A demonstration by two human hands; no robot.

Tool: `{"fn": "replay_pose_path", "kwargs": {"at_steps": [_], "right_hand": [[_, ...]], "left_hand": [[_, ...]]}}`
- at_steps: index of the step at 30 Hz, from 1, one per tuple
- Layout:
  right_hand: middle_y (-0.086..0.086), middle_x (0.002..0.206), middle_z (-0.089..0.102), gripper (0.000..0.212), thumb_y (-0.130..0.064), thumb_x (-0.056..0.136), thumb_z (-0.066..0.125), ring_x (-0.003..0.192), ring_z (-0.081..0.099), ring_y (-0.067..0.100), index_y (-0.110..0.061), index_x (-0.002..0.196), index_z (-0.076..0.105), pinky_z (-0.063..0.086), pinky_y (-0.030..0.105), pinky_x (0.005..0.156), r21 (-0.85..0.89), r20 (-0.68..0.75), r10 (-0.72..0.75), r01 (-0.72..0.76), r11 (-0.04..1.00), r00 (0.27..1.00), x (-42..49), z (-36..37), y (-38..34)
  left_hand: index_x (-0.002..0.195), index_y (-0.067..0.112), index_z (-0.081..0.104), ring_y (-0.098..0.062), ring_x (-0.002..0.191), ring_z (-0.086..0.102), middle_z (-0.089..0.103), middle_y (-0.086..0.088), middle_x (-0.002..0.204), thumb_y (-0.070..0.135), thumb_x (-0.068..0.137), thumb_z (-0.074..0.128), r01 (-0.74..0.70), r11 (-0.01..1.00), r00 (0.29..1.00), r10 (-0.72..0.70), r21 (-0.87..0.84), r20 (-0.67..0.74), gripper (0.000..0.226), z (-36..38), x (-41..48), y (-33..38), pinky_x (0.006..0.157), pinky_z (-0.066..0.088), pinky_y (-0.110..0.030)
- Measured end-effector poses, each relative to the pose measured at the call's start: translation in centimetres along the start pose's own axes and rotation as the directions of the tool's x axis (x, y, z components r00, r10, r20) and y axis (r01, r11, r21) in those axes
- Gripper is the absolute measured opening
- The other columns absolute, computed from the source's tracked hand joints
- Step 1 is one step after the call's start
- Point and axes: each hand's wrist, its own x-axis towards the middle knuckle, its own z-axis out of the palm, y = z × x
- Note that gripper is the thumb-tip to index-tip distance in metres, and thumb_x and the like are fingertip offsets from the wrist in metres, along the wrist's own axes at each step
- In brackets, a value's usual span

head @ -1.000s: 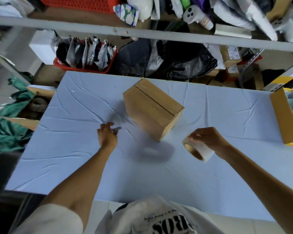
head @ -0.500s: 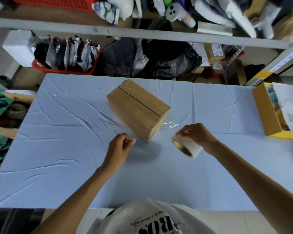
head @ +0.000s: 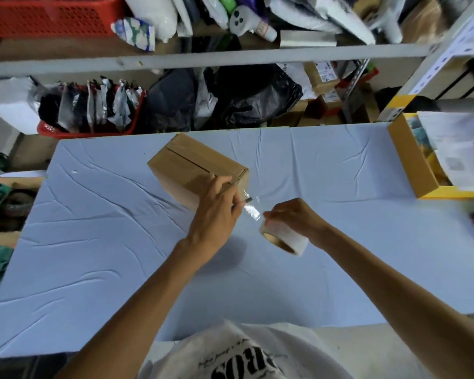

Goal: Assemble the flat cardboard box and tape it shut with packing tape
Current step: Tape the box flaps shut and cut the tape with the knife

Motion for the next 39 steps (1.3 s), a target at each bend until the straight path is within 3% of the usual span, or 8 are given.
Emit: {"fn": "replay_pose_path", "kwargs": {"at_steps": [2, 4, 6, 13, 16, 22, 26, 39], "right_hand": [[-0.012, 0.044, 0.049, 0.035, -0.037, 0.081, 0.071, 0.047, 0.045, 0.005, -0.03, 0.047, 0.064, 0.032, 0.022, 0.051, -0.007, -0.004, -0.002, 0.002, 1.0, 1.0, 0.0, 0.1, 0.0], [-0.013, 0.045, 0.05, 0.033, -0.038, 0.08, 0.071, 0.043, 0.044, 0.002, -0.029, 0.048, 0.065, 0.033, 0.022, 0.051, 0.0, -0.003, -0.002, 0.002, 1.0, 1.0, 0.0, 0.2, 0.1], [-0.013, 0.045, 0.052, 0.032, -0.039, 0.079, 0.072, 0.043, 0.045, 0.002, -0.03, 0.049, 0.065, 0.033, 0.021, 0.05, 0.003, -0.001, 0.0, 0.0, 1.0, 1.0, 0.0, 0.3, 0.1], [-0.014, 0.046, 0.052, 0.031, -0.04, 0.079, 0.07, 0.048, 0.046, 0.004, -0.031, 0.05, 0.065, 0.032, 0.02, 0.051, -0.014, 0.006, -0.009, 0.009, 1.0, 1.0, 0.1, 0.3, 0.2], [-0.014, 0.046, 0.051, 0.033, -0.04, 0.079, 0.071, 0.048, 0.045, 0.005, -0.03, 0.049, 0.065, 0.032, 0.021, 0.051, -0.013, 0.01, -0.013, 0.013, 1.0, 1.0, 0.1, 0.3, 0.1], [-0.014, 0.046, 0.052, 0.033, -0.039, 0.08, 0.071, 0.053, 0.047, 0.008, -0.03, 0.048, 0.065, 0.034, 0.022, 0.053, 0.0, 0.012, -0.027, 0.027, 1.0, 1.0, 0.0, 0.3, 0.0], [-0.013, 0.046, 0.052, 0.033, -0.039, 0.08, 0.07, 0.057, 0.049, 0.013, -0.029, 0.049, 0.065, 0.034, 0.024, 0.054, 0.014, 0.006, -0.018, 0.018, 1.0, 1.0, -0.1, 0.3, 0.1], [-0.007, 0.052, 0.054, 0.03, -0.035, 0.079, 0.071, 0.059, 0.05, 0.017, -0.022, 0.052, 0.066, 0.034, 0.026, 0.057, 0.065, 0.004, 0.012, -0.012, 0.998, 1.0, -0.3, -0.5, -0.2]], "left_hand": [[0.081, 0.011, 0.059, -0.023, 0.092, 0.056, 0.058, -0.003, 0.099, 0.019, 0.09, 0.062, 0.004, 0.996, 0.997, 0.003, 0.091, -0.077, 0.013, -0.4, -0.1, 0.8, 0.072, 0.048, -0.036], [0.081, 0.017, 0.059, -0.023, 0.075, 0.059, 0.064, 0.0, 0.086, 0.029, 0.089, 0.064, 0.027, 0.98, 0.991, -0.001, 0.198, -0.13, 0.016, -0.7, -0.2, 1.5, 0.055, 0.043, -0.031], [0.079, 0.017, 0.062, -0.024, 0.07, 0.059, 0.067, 0.001, 0.08, 0.032, 0.086, 0.067, 0.037, 0.982, 0.989, -0.01, 0.184, -0.144, 0.017, -0.8, -0.3, 1.7, 0.053, 0.039, -0.029], [0.075, 0.008, 0.07, -0.014, 0.062, 0.058, 0.068, -0.003, 0.072, 0.021, 0.081, 0.075, 0.081, 0.987, 0.976, -0.106, -0.137, -0.191, 0.015, -1.0, -0.6, 1.0, 0.053, 0.046, -0.028], [0.071, 0.007, 0.069, -0.017, 0.067, 0.058, 0.064, -0.003, 0.075, 0.017, 0.079, 0.076, 0.079, 0.986, 0.969, -0.111, -0.147, -0.222, 0.014, -0.6, -0.4, 0.8, 0.055, 0.049, -0.03], [0.067, 0.003, 0.065, -0.02, 0.099, 0.049, 0.056, -0.006, 0.101, 0.014, 0.077, 0.077, 0.056, 0.989, 0.951, -0.096, -0.14, -0.294, 0.018, 0.8, 0.0, 0.5, 0.08, 0.037, -0.016], [0.066, 0.002, 0.063, -0.022, 0.125, 0.045, 0.058, -0.007, 0.119, 0.015, 0.08, 0.075, 0.086, 0.977, 0.966, -0.13, -0.195, -0.224, 0.022, 1.5, 0.1, 0.2, 0.095, 0.043, -0.03], [0.059, 0.015, 0.051, -0.023, 0.134, 0.039, 0.057, -0.005, 0.123, 0.012, 0.08, 0.073, 0.127, 0.973, 0.967, -0.164, -0.191, -0.196, 0.03, 2.1, 0.1, -0.3, 0.09, 0.036, -0.022]]}}
